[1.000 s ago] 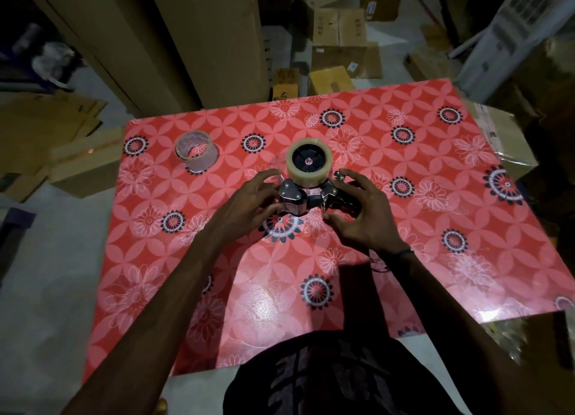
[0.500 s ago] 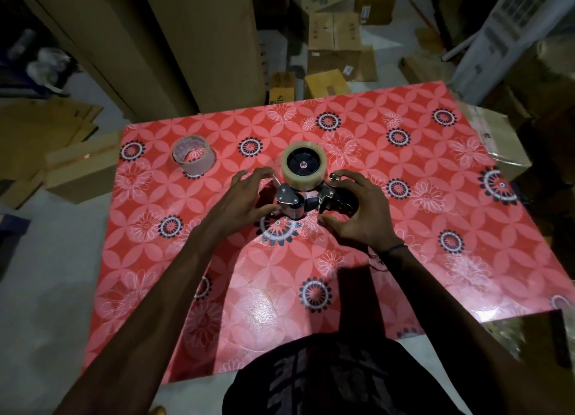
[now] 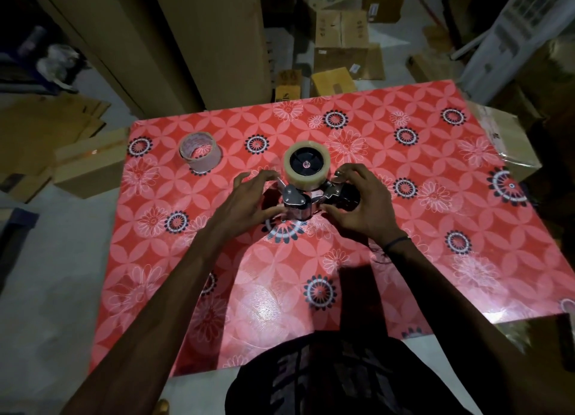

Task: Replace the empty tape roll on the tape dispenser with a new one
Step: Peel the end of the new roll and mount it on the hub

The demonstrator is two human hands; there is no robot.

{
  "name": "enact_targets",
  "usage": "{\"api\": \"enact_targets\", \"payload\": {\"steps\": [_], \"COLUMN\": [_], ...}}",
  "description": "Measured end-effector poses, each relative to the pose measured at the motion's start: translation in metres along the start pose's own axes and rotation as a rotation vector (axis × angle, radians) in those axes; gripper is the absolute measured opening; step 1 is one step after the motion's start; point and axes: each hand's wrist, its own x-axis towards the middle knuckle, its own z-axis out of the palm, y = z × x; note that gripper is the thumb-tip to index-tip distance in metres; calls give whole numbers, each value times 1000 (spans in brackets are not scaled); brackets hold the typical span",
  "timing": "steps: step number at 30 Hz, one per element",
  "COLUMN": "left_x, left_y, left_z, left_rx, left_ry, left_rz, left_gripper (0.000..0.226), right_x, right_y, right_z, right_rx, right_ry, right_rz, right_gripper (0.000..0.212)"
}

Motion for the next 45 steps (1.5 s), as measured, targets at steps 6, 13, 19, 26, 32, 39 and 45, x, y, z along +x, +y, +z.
{"api": "enact_targets", "payload": {"steps": [6, 13, 19, 26, 32, 39, 45], "left_x": [-10, -23, -34, -17, 3, 8, 9], "left_y": [4, -7, 12, 50, 59, 64, 68], "left_z": [2, 9, 19, 40, 44, 41, 40], "left_rx": [-22, -265, -480, -512, -407, -409, -440], "left_ry": [-11, 171, 467, 496, 437, 446, 471], "left_rz": [-35, -237, -423, -575, -650, -675, -730], "left_gripper": [78, 50, 21, 41, 59, 42, 45], "right_x": [6, 11, 22, 37, 55, 65, 79], "right_y": [7, 4, 8, 10, 16, 10, -1], "right_z": [-6, -18, -20, -30, -34, -36, -44], "right_rx": [131, 325, 334, 208, 159, 155, 59], "right_ry": [-67, -45, -32, -285, -450, -531, -701], "right_rz": [23, 204, 339, 457, 471, 493, 559], "right_gripper": [35, 35, 28, 57, 78, 78, 95]}}
